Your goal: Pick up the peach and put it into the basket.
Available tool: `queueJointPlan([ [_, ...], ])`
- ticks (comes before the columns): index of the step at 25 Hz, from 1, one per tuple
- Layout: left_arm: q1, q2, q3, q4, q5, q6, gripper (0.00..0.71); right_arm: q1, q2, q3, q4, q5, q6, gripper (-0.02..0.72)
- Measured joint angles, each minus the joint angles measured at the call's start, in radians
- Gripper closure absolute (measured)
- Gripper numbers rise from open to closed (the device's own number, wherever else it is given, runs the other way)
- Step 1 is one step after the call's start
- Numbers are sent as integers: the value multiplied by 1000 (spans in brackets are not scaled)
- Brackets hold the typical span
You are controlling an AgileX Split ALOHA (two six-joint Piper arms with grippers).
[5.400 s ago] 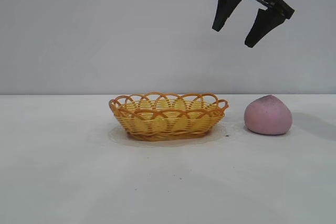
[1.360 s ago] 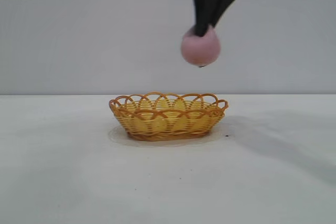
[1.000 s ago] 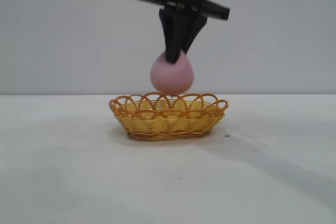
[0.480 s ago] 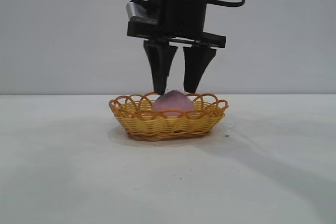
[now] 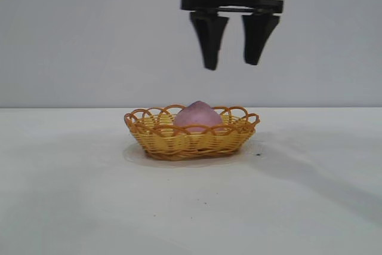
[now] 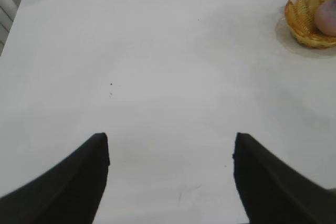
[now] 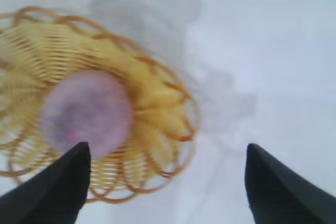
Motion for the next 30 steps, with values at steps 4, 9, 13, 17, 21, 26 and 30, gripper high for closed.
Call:
queueJointPlan([
  [4, 0, 0, 0, 0, 0, 0, 268, -109, -2, 0, 6, 0, 2, 179],
  [9, 0, 0, 0, 0, 0, 0, 268, -234, -2, 0, 24, 0, 2, 179],
  [13, 0, 0, 0, 0, 0, 0, 268, -323, -2, 0, 31, 0, 4, 179],
  [17, 0, 0, 0, 0, 0, 0, 268, -395, -11, 0, 44, 0, 4, 179],
  [21, 0, 0, 0, 0, 0, 0, 268, -453, -52, 0, 51, 2, 4, 179],
  [26, 0, 0, 0, 0, 0, 0, 268, -495, -158, 0, 53, 6, 4, 179],
  [30, 0, 0, 0, 0, 0, 0, 268, -497, -305, 26, 66, 10, 4, 179],
])
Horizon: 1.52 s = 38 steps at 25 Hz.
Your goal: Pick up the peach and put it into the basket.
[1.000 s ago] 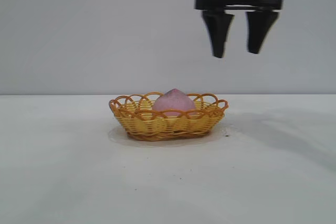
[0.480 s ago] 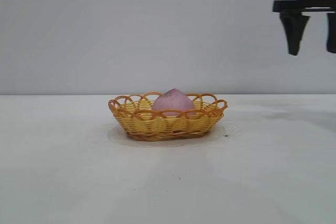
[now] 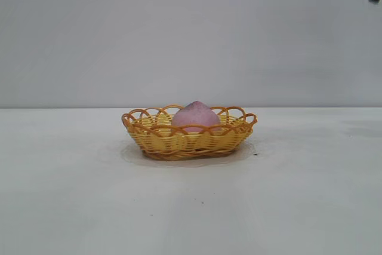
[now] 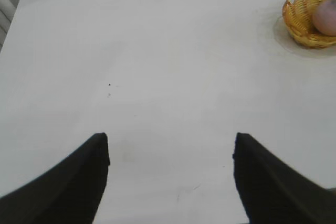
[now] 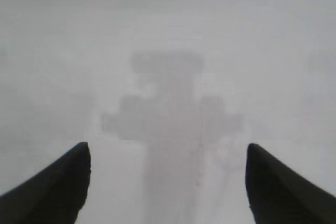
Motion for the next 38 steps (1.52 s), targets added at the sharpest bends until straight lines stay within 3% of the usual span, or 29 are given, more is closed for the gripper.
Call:
queueJointPlan([
  [4, 0, 0, 0, 0, 0, 0, 268, 0, -193, 110, 13, 2, 0, 179],
  [28, 0, 0, 0, 0, 0, 0, 268, 0, -1409, 1222, 16, 22, 2, 179],
  [32, 0, 0, 0, 0, 0, 0, 268, 0, -1600, 1365, 23, -29, 2, 179],
  [36, 0, 0, 0, 0, 0, 0, 268, 0, -1748, 1381, 51, -113, 2, 179],
  [38, 0, 0, 0, 0, 0, 0, 268, 0, -1795, 1391, 53, -116, 2, 179],
])
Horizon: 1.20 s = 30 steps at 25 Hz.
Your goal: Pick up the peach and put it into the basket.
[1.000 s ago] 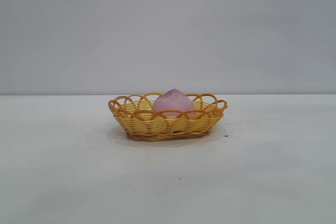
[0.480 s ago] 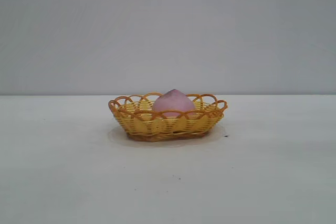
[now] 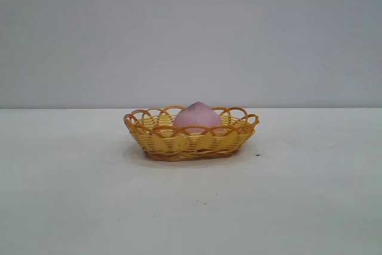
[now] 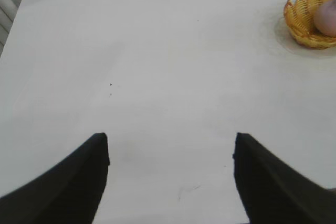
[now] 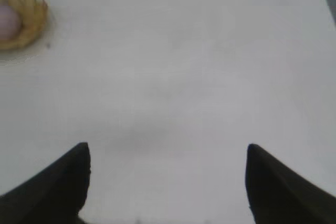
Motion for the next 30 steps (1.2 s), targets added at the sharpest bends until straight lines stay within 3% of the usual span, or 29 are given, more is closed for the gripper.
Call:
queueJointPlan([
  [25, 0, 0, 0, 0, 0, 0, 268, 0, -74, 13, 26, 12, 0, 179],
  [30, 0, 0, 0, 0, 0, 0, 268, 61, -74, 13, 26, 12, 0, 179],
])
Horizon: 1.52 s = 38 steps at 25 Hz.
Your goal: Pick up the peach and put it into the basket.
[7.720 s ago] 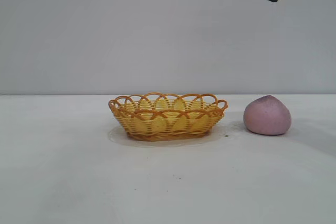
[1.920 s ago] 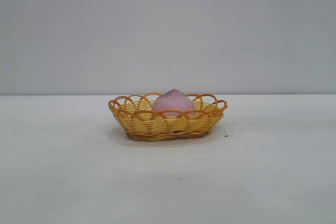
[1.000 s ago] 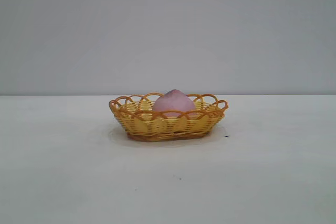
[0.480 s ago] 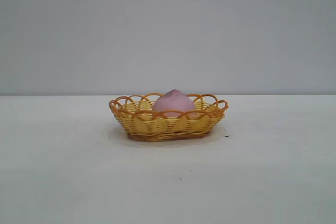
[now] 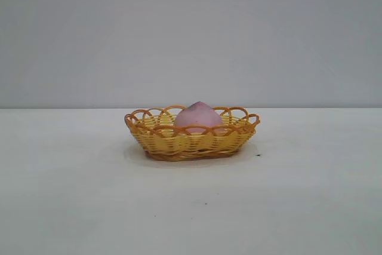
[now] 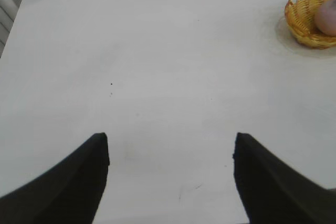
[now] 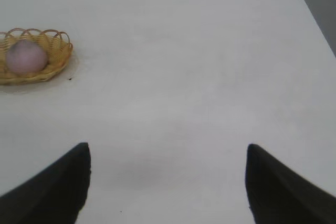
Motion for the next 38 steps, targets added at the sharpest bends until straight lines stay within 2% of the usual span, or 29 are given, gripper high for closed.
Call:
queueJointPlan([
  [6, 0, 0, 0, 0, 0, 0, 268, 65, 0, 0, 2, 0, 0, 179],
  [20, 0, 0, 0, 0, 0, 0, 268, 67, 0, 0, 16, 0, 0, 179],
  [25, 0, 0, 0, 0, 0, 0, 268, 67, 0, 0, -10, 0, 0, 179],
  [38, 0, 0, 0, 0, 0, 0, 268, 67, 0, 0, -12, 0, 0, 179],
])
